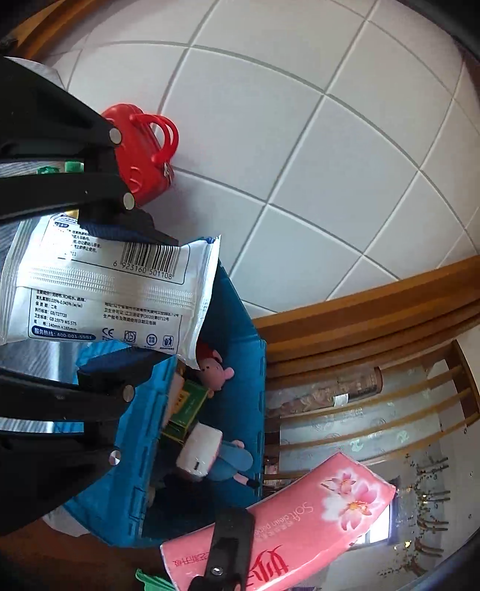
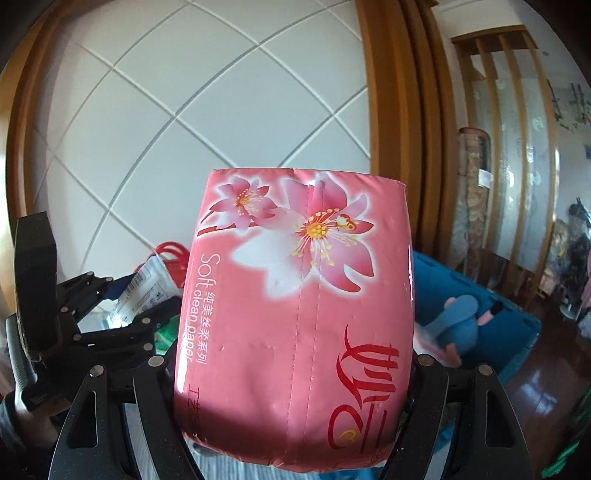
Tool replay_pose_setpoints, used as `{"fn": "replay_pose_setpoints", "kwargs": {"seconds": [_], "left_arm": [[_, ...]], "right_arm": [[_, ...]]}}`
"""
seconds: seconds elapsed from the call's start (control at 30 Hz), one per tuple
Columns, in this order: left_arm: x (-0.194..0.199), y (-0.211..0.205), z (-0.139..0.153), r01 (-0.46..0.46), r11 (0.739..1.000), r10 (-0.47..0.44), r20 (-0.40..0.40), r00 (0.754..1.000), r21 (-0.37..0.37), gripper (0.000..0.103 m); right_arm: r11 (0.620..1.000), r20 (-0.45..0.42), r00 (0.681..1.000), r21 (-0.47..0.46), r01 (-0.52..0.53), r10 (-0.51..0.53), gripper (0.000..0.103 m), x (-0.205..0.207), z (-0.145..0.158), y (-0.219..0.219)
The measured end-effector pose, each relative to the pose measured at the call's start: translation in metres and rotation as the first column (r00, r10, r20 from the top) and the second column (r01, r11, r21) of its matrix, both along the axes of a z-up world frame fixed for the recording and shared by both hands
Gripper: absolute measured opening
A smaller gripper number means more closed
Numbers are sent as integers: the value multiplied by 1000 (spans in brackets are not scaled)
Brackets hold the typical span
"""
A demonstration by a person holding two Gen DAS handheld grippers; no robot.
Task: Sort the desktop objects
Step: 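Carry the tissue pack and white packet with both grippers over the blue crate, then open both grippers to drop the tissue pack and packet into the crate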
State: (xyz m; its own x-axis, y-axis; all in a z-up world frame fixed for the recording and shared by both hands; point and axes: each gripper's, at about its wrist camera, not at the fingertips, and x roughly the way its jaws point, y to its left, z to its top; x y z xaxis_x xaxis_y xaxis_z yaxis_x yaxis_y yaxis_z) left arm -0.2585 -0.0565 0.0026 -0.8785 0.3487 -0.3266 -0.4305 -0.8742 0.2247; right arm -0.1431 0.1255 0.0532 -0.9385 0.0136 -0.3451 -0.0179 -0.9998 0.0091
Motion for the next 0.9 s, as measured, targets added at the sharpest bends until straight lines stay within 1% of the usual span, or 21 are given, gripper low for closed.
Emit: {"fn": "replay_pose_setpoints", "kwargs": {"seconds": [0.13,0.23,0.33,0.43,0.5,0.67,0.73,0.77,0.8,0.83,0.87,0.9], "left_arm": [[-5,54,16,28,1000,-28,3,1000,8,48],[-22,91,25,42,999,-42,7,999,2,48],[-39,123,28,48,999,-47,26,999,-8,48],[-61,155,30,41,999,-40,44,998,-35,48],[-76,173,31,29,998,-27,54,998,-48,49],[-111,197,32,-1,997,9,99,995,-74,51],[-120,204,34,-30,995,39,91,995,-95,59],[-122,206,35,-53,993,61,78,995,-106,77],[-123,208,37,-77,990,84,59,995,-115,95],[-123,210,39,-96,989,101,37,994,-117,99],[-121,210,42,-108,988,110,12,994,-108,101],[-119,209,45,-108,989,109,5,994,-98,101]], "right_arm": [[999,-4,999,-10,33,-33,80,0,9,52],[999,-1,999,-9,45,-45,80,-8,13,86],[999,9,1000,-27,27,-27,80,-29,14,122],[999,27,999,-48,21,-20,81,-56,12,153],[998,40,999,-54,24,-22,81,-73,4,163],[997,79,996,-72,37,-31,82,-125,6,184],[996,111,993,-69,51,-43,85,-149,10,192],[996,116,992,-75,54,-45,87,-157,12,196],[995,112,993,-85,56,-47,93,-163,16,200],[994,105,993,-92,63,-53,96,-166,20,203],[993,96,994,-97,69,-60,96,-168,25,205],[993,82,995,-101,68,-59,97,-168,29,206]]}}
